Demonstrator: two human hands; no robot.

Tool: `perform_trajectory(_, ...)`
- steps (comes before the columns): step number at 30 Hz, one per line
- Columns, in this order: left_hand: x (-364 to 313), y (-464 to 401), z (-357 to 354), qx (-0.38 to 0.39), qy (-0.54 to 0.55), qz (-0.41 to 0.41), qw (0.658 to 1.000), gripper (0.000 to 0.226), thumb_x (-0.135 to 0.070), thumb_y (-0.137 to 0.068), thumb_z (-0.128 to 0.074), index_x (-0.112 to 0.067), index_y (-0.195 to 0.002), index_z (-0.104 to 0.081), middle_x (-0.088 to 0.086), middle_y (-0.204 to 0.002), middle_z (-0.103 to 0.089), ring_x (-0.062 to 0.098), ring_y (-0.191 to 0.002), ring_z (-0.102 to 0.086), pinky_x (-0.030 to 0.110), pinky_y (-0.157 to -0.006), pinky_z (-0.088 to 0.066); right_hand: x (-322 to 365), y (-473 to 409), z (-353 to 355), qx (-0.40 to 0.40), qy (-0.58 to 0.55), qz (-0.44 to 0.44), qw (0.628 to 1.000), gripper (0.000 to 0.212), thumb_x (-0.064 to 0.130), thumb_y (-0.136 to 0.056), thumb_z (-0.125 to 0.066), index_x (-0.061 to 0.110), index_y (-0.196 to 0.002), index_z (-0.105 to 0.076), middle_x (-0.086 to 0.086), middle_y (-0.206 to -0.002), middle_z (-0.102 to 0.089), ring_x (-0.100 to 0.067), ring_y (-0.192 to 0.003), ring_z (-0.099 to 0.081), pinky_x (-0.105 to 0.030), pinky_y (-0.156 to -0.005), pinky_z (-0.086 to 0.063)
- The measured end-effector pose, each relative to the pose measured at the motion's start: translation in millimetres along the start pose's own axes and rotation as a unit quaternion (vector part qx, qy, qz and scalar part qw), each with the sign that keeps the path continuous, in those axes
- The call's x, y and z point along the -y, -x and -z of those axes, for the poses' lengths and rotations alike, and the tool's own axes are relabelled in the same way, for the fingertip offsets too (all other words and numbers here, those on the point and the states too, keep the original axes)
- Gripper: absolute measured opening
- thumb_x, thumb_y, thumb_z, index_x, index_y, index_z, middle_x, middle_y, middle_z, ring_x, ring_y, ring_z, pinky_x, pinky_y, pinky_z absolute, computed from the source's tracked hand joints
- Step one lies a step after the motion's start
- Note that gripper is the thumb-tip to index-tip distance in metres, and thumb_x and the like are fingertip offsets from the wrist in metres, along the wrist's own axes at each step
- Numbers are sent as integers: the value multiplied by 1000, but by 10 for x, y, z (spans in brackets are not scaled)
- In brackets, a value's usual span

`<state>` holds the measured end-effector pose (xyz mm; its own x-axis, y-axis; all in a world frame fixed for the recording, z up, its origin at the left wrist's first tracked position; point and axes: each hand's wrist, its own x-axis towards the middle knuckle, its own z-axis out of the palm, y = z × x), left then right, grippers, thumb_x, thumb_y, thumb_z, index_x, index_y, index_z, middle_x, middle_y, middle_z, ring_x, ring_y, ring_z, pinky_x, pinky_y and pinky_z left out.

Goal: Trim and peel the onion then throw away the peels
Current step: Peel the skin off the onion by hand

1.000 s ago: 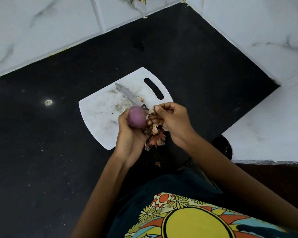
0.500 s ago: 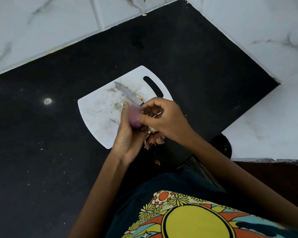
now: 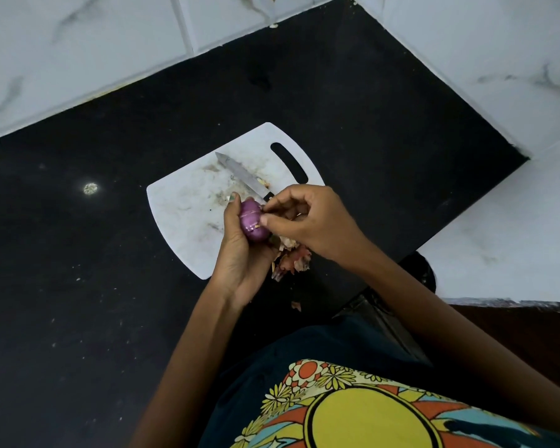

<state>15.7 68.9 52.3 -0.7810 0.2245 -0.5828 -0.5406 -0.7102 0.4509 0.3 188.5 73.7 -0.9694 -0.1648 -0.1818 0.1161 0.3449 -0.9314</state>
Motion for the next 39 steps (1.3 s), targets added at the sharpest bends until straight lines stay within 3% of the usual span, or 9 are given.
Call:
perform_trajectory(5, 21, 9, -13, 26, -18, 1, 1000, 56, -47, -97, -32, 1, -105, -60, 15, -101, -72, 18, -95, -70, 27, -82, -57, 10, 15, -58, -5, 33, 9, 999, 25, 13, -66, -81, 9, -85, -66, -4, -76, -70, -9, -65, -63, -25, -67, -56)
perform_trajectory(10, 15, -17, 8, -2, -48, -11, 999, 62, -50, -94, -36, 2, -123, -53, 16, -111, -68, 19, -102, -65, 28, -92, -51, -37, -31, -10, -9, 10, 8, 1000, 11, 3, -69, -73, 8, -79, -70, -6, -73, -71, -9, -64, -63, -32, -68, -57)
perform_trajectory(15, 30, -38, 29, -7, -32, -18, 999, 43, -47, -96, -37, -11, -91, -60, 9, -85, -71, 12, -70, -68, 20, -60, -54, -73, -46, 30, 10, -14, -11, 1000, 10, 1, -76, -67, 8, -83, -71, -10, -76, -72, -25, -69, -71, -43, -71, -60)
perform_trajectory(18, 36, -13, 17, 7, -32, -10, 999, 53, -49, -96, -34, -4, -98, -62, 11, -90, -73, 15, -80, -71, 23, -65, -56, -47, -18, 22, 36, -24, -13, 999, 19, 16, -73, -80, 8, -86, -69, -6, -77, -71, -18, -69, -66, -35, -70, -58)
perform_trajectory(23, 38, 0, 0, 24, -26, -7, 999, 59, -47, -96, -33, -16, -67, -74, 9, -87, -73, 15, -80, -71, 25, -66, -56, -55, -19, 22, 56, -38, -29, 997, 29, 17, -67, -85, 5, -84, -66, -3, -73, -68, -11, -65, -61, -27, -64, -54)
perform_trajectory(27, -22, -19, 32, -4, -22, -13, 1000, 32, -46, -94, -39, -21, -82, -55, 2, -72, -61, 12, -64, -57, 22, -58, -51, -83, -35, 42, 79, -143, -56, 985, 10, 1, -77, -73, 2, -84, -67, -9, -70, -67, -16, -60, -62, -20, -58, -55)
perform_trajectory(31, -8, -20, 42, 9, -7, -2, 1000, 39, -47, -95, -36, -16, -82, -55, 2, -64, -61, 12, -55, -58, 21, -53, -51, -151, -73, 54, 47, -190, -74, 978, 5, -5, -81, -66, -3, -86, -65, -13, -66, -67, -15, -53, -66, -21, -55, -57)
perform_trajectory(36, -3, -21, 78, 5, 14, 6, 1000, 38, -47, -96, -35, -18, -87, -57, 2, -70, -68, 12, -57, -65, 23, -50, -52, -148, -45, 56, -11, -90, -57, 994, 12, 2, -91, -56, 3, -96, -67, -2, -70, -64, -6, -53, -60, -19, -54, -53)
perform_trajectory(39, -15, -53, 122, -15, 3, 6, 1000, 38, -47, -97, -34, -20, -89, -59, 1, -77, -69, 11, -62, -64, 21, -53, -51, -114, -28, 62, -50, -24, -24, 998, 25, 21, -95, -54, 8, -81, -68, 0, -57, -56, -9, -50, -48, -21, -50, -39)
